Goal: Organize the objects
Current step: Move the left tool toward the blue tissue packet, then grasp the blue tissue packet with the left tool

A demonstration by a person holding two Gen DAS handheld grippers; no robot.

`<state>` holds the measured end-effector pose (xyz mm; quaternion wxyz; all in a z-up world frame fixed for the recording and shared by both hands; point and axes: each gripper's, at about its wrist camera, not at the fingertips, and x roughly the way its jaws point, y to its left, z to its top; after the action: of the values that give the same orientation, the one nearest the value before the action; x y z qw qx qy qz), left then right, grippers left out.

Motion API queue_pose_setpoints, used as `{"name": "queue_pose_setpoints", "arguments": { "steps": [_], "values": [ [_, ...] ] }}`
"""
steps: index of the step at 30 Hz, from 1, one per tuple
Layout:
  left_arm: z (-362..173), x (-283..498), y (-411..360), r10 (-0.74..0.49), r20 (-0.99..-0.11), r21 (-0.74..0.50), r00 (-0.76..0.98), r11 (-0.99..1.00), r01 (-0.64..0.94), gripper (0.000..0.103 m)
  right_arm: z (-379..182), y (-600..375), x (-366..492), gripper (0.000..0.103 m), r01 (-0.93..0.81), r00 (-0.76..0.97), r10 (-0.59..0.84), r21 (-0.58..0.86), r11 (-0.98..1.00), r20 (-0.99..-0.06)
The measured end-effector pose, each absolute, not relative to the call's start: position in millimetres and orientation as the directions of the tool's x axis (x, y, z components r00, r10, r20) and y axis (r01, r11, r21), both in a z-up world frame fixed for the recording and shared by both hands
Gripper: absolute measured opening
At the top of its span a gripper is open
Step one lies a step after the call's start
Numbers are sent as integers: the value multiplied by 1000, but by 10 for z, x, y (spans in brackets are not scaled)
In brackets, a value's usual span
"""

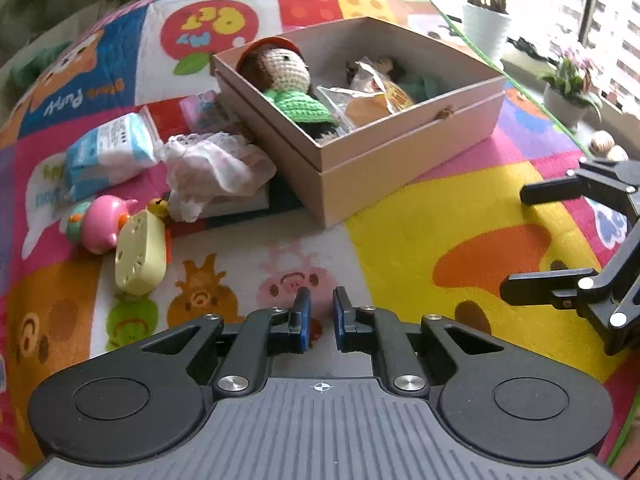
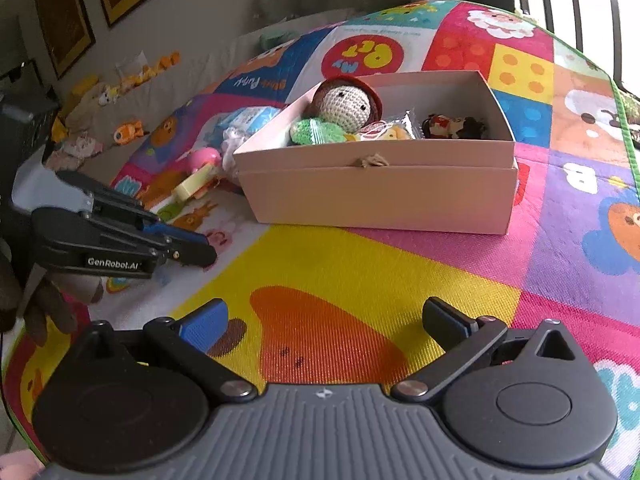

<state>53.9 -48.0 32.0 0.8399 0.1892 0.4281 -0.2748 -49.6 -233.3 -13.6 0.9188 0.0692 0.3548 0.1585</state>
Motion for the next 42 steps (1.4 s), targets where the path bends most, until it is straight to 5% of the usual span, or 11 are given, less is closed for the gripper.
{"name": "queue_pose_setpoints", "arguments": {
  "steps": [4, 6, 8, 11, 19, 25, 35, 42],
  "values": [
    [345, 488, -414, -369, -846, -26, 386, 751, 660, 17, -134, -2304, -495, 103, -270, 687, 342, 212, 939, -641],
    [346, 429, -367, -408, -838, -80, 362, 749, 658, 30, -135, -2304, -502, 103, -274, 687, 344, 210, 939, -641],
    [335, 359, -371, -449, -821, -117, 353, 738, 665, 54, -134, -2299, -505, 103, -274, 687, 341, 206, 939, -642],
    [295, 218, -475, -455, -806, -65, 377, 703, 709, 71, -133, -2300, -510, 103, -275, 688, 344, 209, 938, -639],
    [546, 282, -199, -431, -739, -14, 518, 778, 628, 68, -125, -2315, -531, 103, -272, 691, 352, 224, 936, -632],
    [955, 1038, 98, -256, -558, 379, 790, 767, 517, 68, -124, -2303, -530, 103, -273, 691, 345, 213, 938, -635],
    [622, 2354, 165, -214, -666, 512, 715, 565, 647, 70, -126, -2306, -536, 103, -275, 691, 345, 211, 938, -635],
    [332, 2760, -70, -245, -735, 446, 632, 527, 723, 78, -142, -2296, -521, 103, -277, 691, 347, 211, 937, -634]
  ]
}}
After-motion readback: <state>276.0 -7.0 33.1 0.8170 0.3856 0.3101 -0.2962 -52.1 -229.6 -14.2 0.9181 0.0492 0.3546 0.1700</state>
